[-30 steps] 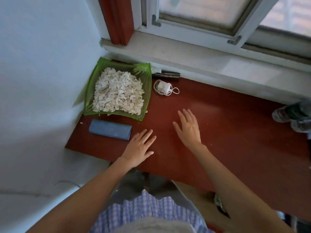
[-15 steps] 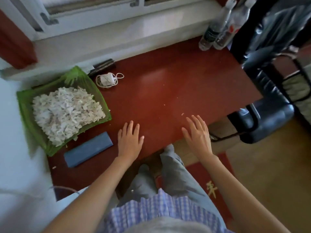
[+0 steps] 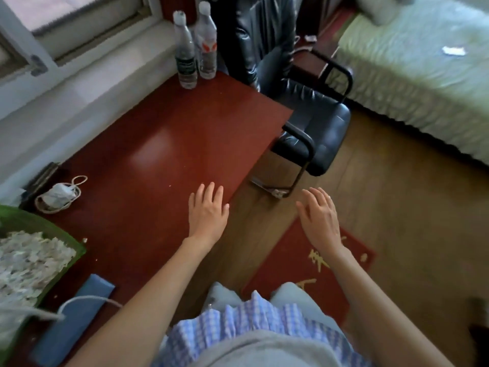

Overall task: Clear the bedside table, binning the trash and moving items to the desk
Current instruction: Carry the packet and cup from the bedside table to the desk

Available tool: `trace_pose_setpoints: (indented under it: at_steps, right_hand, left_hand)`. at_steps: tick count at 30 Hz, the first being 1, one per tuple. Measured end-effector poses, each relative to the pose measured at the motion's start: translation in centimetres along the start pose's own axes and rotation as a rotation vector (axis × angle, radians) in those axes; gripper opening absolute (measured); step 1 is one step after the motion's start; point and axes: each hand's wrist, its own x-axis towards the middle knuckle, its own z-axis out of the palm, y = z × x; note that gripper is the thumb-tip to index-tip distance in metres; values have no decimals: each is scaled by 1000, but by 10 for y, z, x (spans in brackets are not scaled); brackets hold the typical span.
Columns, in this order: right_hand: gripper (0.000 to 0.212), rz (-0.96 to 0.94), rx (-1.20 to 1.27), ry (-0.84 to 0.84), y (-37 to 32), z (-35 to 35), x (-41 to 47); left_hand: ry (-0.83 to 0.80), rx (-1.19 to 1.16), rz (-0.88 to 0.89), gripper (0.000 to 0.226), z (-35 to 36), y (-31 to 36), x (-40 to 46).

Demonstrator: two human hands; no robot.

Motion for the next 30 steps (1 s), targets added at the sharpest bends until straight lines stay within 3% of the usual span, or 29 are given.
trace_pose_setpoints:
  at_steps: [6,13,20,30]
  right_hand:
    - [38,178,-14,85,90,-51,-17]
    - [44,282,-78,117,196,-112,-23]
    - [45,378,-84,101,282,-146,-23]
    - [44,458,-78,120,382,-166,99]
  left_hand:
    - [-25,50,227,53,14,121,27]
    - [-47,34,367,53,46,271,40]
    - [-41,34,497,51,63,379,66]
    - [-22,80,606,51,86,490,198]
